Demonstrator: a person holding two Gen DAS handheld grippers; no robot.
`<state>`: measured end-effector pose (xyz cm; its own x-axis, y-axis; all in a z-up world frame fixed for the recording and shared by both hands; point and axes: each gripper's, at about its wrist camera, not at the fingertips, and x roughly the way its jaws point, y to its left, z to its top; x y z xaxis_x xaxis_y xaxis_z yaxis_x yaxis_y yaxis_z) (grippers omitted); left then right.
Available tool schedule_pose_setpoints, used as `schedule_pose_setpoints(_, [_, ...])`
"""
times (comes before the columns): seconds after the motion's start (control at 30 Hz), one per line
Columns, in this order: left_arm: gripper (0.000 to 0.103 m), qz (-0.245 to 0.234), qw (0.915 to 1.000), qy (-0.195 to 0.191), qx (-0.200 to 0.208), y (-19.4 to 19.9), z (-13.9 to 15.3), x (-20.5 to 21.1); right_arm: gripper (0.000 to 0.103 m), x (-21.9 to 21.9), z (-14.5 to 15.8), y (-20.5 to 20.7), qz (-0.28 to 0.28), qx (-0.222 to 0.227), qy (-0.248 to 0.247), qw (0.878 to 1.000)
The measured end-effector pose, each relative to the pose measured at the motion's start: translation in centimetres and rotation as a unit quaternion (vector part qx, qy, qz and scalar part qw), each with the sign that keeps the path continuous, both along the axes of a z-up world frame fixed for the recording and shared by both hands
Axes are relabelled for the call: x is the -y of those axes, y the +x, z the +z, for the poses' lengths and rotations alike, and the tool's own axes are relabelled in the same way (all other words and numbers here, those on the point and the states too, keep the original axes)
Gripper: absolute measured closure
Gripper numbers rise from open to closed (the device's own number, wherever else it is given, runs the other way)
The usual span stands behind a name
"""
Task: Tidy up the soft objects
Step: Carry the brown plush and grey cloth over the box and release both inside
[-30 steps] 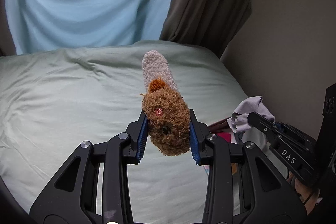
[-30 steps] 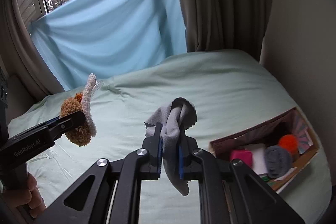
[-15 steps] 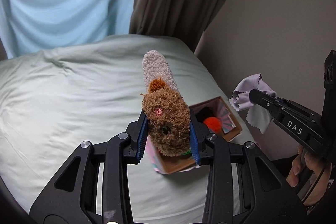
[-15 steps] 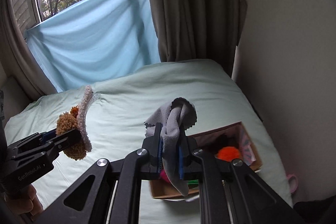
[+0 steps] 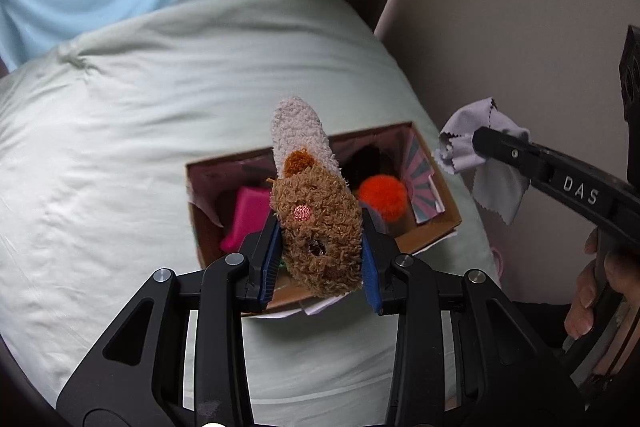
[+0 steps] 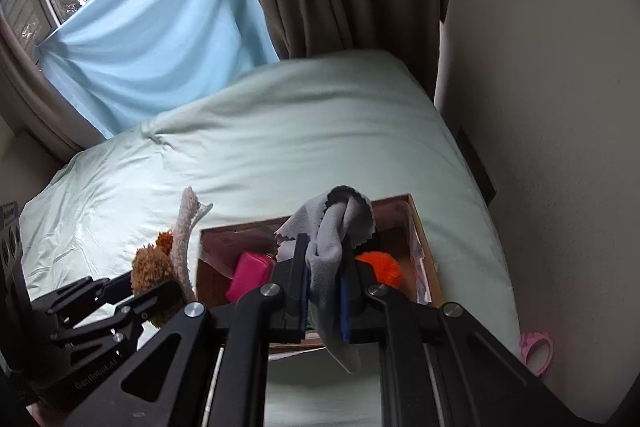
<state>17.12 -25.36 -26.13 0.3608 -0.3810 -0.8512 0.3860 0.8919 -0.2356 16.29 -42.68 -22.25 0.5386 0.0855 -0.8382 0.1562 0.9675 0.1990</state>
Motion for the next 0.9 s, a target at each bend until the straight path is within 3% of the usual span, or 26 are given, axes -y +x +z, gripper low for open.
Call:
schedule_pose_setpoints(0.27, [0.072,-0.005,0.9974,0.047,-0.055,1.3,-6.1,2.8,0.092,2.5,-6.1,3.2,0.008,-0.068,0.033,0.997])
schedule_pose_setpoints(0.4, [0.072,-0.016,0.9953,0.07,-0.065,1.6,-7.8,3.5,0.092,3.0,-8.3,4.0,0.02,-0.081,0.046,0.995])
schedule_pose_setpoints(0.47, [0.059,-0.021,0.9941,0.082,-0.068,1.8,-8.6,3.9,0.09,3.1,-9.3,4.8,0.024,-0.084,0.058,0.995])
schedule_pose_setpoints(0.5, [0.054,-0.021,0.9935,0.085,-0.073,2.0,-9.0,4.1,0.078,3.3,-9.8,5.2,0.025,-0.086,0.065,0.994])
schedule_pose_setpoints(0.53, [0.035,-0.022,0.9927,0.087,-0.081,2.1,-9.4,4.1,0.05,3.5,-10.4,5.6,0.025,-0.09,0.076,0.993])
schedule_pose_setpoints(0.57, [0.008,-0.022,0.9917,0.09,-0.089,2.2,-9.7,4.1,0.03,3.5,-10.6,5.7,0.024,-0.093,0.083,0.992])
schedule_pose_setpoints(0.6, [0.0,-0.022,0.991,0.093,-0.093,2.2,-10.0,4.0,0.0,3.7,-11.1,5.8,0.022,-0.092,0.092,0.991])
schedule_pose_setpoints(0.9, [0.0,-0.003,0.9909,0.094,-0.097,1.5,-9.9,1.8,0.0,4.9,-11.7,4.9,-0.004,-0.106,0.097,0.99])
